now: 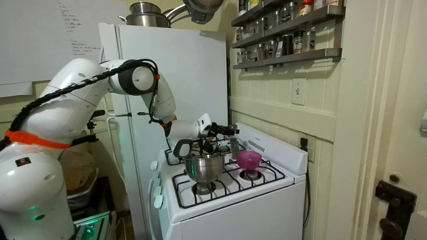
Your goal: Remove one bottle from the bottom shelf and put it on the bottle on the stove
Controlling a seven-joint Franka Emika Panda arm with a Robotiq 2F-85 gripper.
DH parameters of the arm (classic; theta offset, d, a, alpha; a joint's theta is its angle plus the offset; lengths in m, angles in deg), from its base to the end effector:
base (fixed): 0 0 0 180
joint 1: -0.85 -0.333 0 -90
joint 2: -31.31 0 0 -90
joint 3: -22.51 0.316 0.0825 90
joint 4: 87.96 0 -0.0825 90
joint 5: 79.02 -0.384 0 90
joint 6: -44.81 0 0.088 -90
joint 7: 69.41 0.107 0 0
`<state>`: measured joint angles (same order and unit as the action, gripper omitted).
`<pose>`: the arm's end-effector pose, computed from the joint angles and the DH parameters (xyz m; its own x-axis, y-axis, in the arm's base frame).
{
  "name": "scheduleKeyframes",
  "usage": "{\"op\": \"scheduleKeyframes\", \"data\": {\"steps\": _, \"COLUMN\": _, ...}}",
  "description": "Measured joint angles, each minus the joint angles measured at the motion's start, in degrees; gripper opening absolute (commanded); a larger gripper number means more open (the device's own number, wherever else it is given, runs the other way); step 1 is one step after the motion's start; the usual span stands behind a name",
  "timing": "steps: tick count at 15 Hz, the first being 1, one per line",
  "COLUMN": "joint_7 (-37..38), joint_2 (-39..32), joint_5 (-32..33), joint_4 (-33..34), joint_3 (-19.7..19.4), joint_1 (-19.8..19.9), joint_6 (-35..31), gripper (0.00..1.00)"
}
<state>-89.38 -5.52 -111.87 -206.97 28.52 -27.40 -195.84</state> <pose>0.5271 0.2583 0.2859 0.1679 0.0798 0.9826 0.0988 -0.9931 0.0638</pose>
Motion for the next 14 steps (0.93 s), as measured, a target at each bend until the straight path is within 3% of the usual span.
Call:
{"op": "scheduleKeyframes", "data": {"steps": 5, "joint_7": 0.81, "joint_2": 0.10, "joint_5": -0.75, "joint_4": -0.01, "joint_3": 0.55, "joint_1": 0.04, "joint_6": 0.00, "gripper": 1.00}}
{"op": "scheduleKeyframes", "data": {"steps": 8, "joint_7": 0.79, "joint_2": 1.19, "joint_5": -4.79, "joint_4": -0.42, "joint_3": 2.62, "joint_1": -0.19, "joint_6": 0.23, "gripper": 1.00}}
{"op": "scheduleKeyframes", "data": {"steps": 14, "joint_7": -4.95, "joint_2": 7.90, "joint_5": -24.36, "joint_4": -4.12, "joint_3": 6.95, "joint_1": -3.56, "joint_6": 0.45, "gripper": 1.00}}
